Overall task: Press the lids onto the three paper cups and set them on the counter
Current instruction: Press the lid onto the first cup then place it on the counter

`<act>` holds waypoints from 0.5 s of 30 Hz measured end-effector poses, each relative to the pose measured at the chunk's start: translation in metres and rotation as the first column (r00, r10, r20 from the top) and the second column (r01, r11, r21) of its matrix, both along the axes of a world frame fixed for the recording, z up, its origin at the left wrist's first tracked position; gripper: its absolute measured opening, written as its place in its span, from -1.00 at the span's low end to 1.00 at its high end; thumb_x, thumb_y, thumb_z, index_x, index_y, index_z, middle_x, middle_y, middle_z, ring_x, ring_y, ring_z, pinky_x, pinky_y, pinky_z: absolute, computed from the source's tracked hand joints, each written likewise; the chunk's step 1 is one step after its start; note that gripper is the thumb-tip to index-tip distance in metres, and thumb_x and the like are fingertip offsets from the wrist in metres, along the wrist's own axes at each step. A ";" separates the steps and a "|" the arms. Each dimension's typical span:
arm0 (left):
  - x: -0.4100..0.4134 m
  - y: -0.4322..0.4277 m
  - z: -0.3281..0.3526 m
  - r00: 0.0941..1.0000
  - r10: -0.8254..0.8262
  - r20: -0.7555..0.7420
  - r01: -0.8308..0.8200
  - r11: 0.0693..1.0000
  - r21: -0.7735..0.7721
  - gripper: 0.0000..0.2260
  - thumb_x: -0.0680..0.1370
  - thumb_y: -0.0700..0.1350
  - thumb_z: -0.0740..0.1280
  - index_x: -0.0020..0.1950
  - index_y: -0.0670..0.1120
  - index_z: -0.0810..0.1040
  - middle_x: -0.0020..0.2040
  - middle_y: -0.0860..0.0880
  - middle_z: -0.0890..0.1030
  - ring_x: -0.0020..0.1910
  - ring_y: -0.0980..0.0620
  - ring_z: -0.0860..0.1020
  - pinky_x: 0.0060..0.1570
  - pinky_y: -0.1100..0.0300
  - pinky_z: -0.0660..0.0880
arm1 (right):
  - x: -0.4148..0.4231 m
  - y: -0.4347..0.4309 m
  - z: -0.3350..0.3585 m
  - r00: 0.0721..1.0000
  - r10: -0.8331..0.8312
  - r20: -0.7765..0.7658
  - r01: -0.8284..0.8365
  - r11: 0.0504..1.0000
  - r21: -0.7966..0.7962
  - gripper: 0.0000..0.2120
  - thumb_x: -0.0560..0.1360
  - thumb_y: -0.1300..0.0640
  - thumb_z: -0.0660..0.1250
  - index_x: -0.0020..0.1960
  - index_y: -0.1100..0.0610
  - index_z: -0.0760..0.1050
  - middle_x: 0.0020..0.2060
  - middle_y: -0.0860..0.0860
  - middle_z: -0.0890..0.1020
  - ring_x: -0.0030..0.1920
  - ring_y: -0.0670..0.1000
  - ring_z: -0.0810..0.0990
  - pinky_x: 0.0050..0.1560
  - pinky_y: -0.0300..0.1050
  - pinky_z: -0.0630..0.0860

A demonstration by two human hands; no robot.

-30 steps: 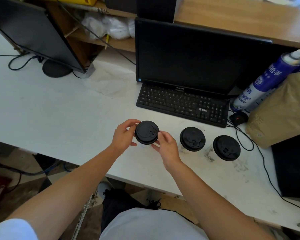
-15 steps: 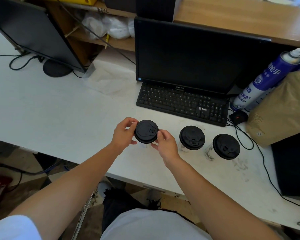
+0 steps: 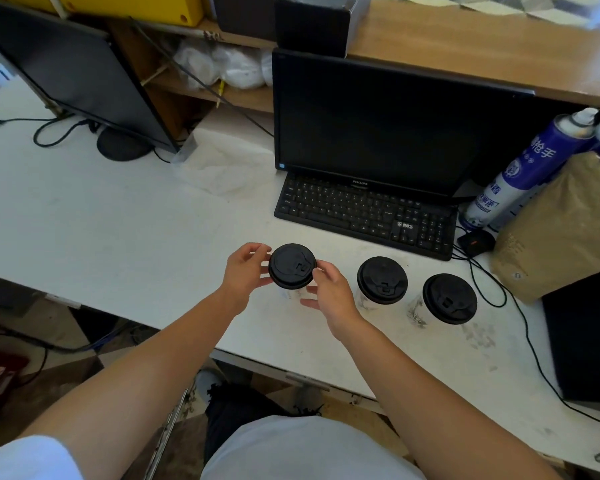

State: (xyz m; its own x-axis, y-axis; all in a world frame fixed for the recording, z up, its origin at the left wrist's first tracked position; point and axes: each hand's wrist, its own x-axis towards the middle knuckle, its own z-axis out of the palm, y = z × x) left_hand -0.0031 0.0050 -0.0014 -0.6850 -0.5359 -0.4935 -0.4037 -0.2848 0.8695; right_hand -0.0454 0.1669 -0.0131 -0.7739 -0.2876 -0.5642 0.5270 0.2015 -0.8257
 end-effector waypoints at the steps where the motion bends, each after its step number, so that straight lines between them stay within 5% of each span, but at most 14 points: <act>1: 0.002 0.001 0.000 1.000 0.025 -0.008 -0.025 0.999 0.031 -0.90 0.64 -0.16 0.28 0.02 -0.15 0.57 -0.04 -0.14 0.65 -0.09 -0.11 0.64 -0.13 0.10 0.61 | 0.000 0.002 0.001 1.000 0.009 0.006 -0.009 1.000 0.002 -0.73 0.68 0.11 0.12 0.31 -0.02 0.48 0.21 0.01 0.56 0.18 0.12 0.59 0.04 0.04 0.68; 5: 0.011 0.006 0.002 0.998 0.046 -0.045 -0.041 0.992 0.119 -0.81 0.65 -0.32 0.19 -0.04 -0.20 0.58 -0.06 -0.15 0.66 -0.05 -0.15 0.63 -0.01 0.08 0.59 | -0.001 0.012 0.002 0.997 0.043 0.056 -0.042 0.999 -0.017 -0.67 0.64 0.22 0.17 0.36 0.01 0.44 0.06 -0.01 0.56 0.03 0.06 0.59 0.07 0.06 0.67; 15: 0.027 0.013 0.001 0.995 -0.092 -0.036 0.094 0.992 0.085 -0.40 0.45 -0.57 -0.01 0.10 0.00 0.59 0.20 -0.09 0.64 0.08 -0.12 0.60 0.15 -0.21 0.54 | -0.003 0.015 -0.006 0.965 0.257 -0.051 -0.250 0.961 0.120 -0.38 0.54 0.25 0.42 0.52 -0.04 0.31 0.30 0.02 0.50 0.18 0.14 0.61 0.08 0.04 0.67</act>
State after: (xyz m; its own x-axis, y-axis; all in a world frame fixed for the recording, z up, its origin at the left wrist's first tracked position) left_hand 0.0241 0.0179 -0.0001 -0.7460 -0.4254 -0.5124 -0.4043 -0.3221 0.8560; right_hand -0.0483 0.1815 -0.0193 -0.7199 -0.4173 -0.5546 0.3926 0.4141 -0.8212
